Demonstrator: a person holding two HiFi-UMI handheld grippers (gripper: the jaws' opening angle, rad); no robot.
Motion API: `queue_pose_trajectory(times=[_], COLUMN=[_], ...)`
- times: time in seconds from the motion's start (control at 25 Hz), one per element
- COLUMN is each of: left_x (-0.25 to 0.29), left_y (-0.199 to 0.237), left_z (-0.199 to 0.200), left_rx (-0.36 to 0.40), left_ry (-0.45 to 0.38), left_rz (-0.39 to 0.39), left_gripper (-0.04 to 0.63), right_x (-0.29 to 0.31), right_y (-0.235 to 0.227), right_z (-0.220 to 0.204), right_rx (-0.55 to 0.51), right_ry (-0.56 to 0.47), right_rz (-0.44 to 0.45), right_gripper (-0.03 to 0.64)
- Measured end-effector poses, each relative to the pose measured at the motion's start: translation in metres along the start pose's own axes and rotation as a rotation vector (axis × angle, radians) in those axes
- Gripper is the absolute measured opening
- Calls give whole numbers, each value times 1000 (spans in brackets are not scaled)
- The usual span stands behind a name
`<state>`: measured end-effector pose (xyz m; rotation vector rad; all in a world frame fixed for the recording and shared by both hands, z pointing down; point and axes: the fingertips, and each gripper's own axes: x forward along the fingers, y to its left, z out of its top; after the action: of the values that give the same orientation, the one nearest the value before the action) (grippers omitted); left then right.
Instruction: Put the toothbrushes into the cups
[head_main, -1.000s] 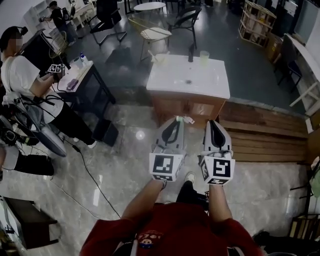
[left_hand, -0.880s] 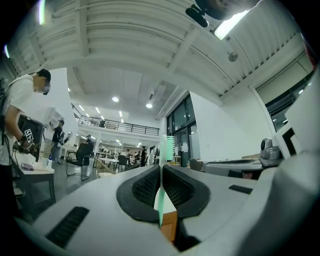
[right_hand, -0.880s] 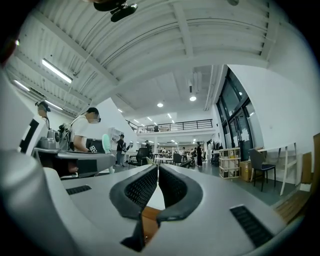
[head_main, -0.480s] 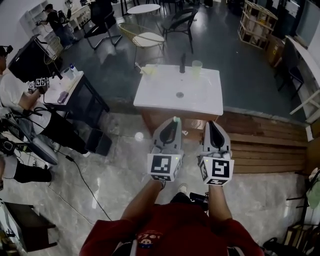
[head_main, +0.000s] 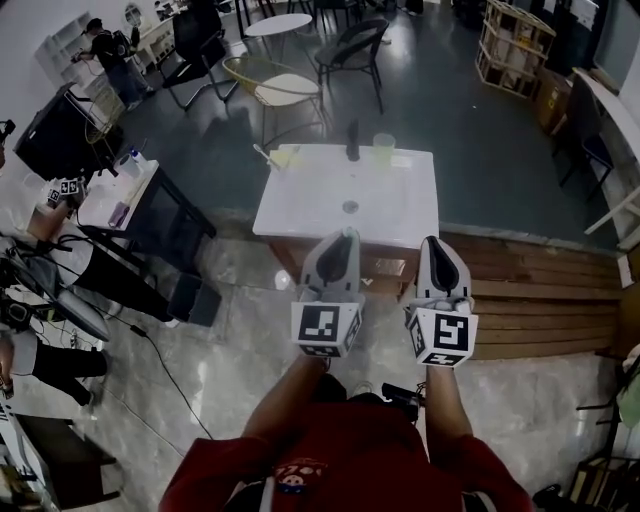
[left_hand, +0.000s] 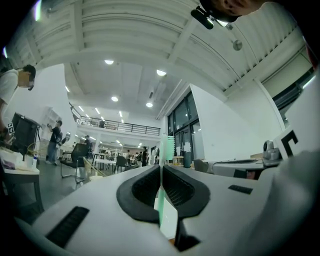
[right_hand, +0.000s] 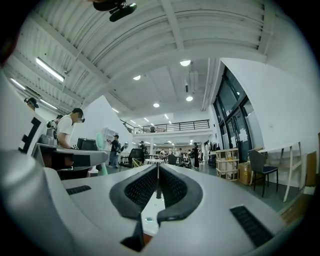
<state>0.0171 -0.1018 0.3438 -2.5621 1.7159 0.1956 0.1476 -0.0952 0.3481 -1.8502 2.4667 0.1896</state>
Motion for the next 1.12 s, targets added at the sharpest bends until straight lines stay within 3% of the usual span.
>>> queue_pose_trajectory(times=[0.36,1.12], left_x=[53,197], left_y=[27,165], left_z=[-17,-15], left_rx=[-20,-69], left_ry=[-6,-48], left_rz=[-29,-109], left_gripper=[40,40], right_x=[49,244], right_y=[0,29], right_z=[-21,-25], right_rx=[-19,-69], right_ry=[20,21], right_rz=[-5,-75], right_gripper=[31,31])
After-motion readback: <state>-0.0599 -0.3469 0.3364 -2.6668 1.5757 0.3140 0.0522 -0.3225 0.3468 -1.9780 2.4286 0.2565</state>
